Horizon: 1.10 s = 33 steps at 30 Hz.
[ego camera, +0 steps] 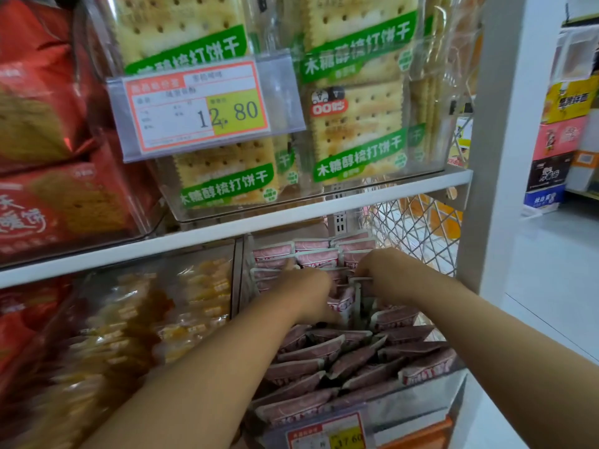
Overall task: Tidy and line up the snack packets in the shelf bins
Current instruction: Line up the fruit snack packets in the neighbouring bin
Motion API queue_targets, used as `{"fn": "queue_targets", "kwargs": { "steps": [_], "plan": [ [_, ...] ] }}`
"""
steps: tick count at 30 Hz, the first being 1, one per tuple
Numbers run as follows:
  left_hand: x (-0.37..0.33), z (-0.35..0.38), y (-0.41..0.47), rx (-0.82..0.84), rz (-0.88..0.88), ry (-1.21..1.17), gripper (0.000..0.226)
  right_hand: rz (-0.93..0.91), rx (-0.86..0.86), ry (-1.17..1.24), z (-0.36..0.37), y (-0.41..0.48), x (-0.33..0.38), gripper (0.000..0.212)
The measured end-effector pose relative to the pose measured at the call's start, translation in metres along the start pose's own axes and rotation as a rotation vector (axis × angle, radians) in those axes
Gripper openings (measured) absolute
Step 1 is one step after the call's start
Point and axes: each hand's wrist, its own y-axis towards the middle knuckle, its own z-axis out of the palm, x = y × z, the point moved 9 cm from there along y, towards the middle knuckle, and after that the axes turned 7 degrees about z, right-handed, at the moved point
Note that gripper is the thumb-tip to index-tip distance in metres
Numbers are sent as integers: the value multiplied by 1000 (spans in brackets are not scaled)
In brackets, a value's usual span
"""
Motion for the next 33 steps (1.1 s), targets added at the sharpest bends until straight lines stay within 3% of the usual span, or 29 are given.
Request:
{"fn": "queue_targets", "kwargs": {
  "steps": [6, 14, 17, 25, 29, 31, 33],
  "plan": [
    [16, 0, -14, -104, -165, -17, 33, 38, 12, 17, 6, 2, -2, 34],
    [23, 3, -20, -158, -319, -27, 31, -14, -95, -56, -34, -26, 10, 17],
    [21, 4, -18, -156, -305, -32, 31, -16, -113, -127, -47, -33, 19, 31],
    [7, 2, -4, -84, -238, -53, 34, 15, 109, -135, 1, -18, 9, 12],
    [4, 3, -2, 16, -196, -45, 43, -59, 132, -131, -8, -20, 14, 17],
    [4, -2, -11, -25, -152, -143, 45, -148, 81, -110, -29, -32, 27, 24],
    [9, -19, -28, -175, -146, -267, 37, -230, 37, -6, -48, -46, 38, 23]
  ]
}}
